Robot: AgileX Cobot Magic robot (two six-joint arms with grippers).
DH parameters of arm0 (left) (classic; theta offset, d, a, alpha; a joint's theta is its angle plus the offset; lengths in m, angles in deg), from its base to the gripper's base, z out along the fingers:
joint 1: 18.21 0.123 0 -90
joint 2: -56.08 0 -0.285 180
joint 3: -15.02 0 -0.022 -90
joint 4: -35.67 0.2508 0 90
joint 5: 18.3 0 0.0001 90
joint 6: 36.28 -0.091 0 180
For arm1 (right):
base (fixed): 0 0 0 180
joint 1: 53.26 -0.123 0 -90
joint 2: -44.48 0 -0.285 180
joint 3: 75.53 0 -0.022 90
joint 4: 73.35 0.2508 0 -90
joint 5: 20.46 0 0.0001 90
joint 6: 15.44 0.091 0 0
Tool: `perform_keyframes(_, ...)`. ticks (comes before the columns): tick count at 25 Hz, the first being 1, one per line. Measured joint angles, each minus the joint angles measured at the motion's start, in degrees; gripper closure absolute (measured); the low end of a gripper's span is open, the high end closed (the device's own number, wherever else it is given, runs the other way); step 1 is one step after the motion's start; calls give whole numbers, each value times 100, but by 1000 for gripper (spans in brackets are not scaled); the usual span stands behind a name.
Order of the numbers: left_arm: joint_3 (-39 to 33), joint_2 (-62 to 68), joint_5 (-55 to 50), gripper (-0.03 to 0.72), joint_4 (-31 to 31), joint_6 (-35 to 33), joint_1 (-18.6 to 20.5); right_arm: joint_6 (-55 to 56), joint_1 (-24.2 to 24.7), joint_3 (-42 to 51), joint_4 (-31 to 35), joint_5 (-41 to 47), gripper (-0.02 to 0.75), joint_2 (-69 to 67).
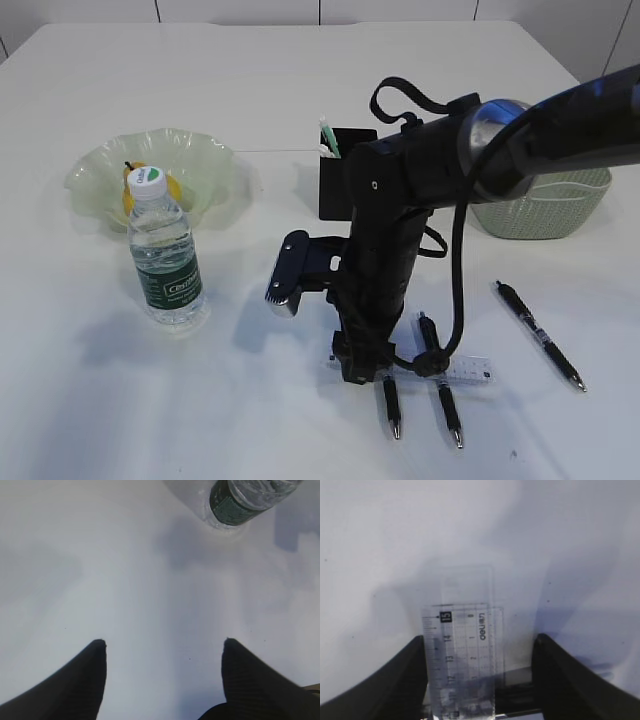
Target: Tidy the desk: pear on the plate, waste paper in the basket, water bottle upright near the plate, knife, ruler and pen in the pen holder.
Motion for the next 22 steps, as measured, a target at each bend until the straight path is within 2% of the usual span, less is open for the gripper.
perform_keyframes(11, 0, 0, 0, 178, 0, 0, 0, 13, 0, -5, 0, -13, 349, -4)
perform_keyframes(18, 0, 0, 0, 178, 0, 0, 0, 13, 0, -5, 0, -13, 435, -4)
perform_keyframes(22, 0, 0, 9, 178, 0, 0, 0, 13, 0, -5, 0, -13, 450, -4)
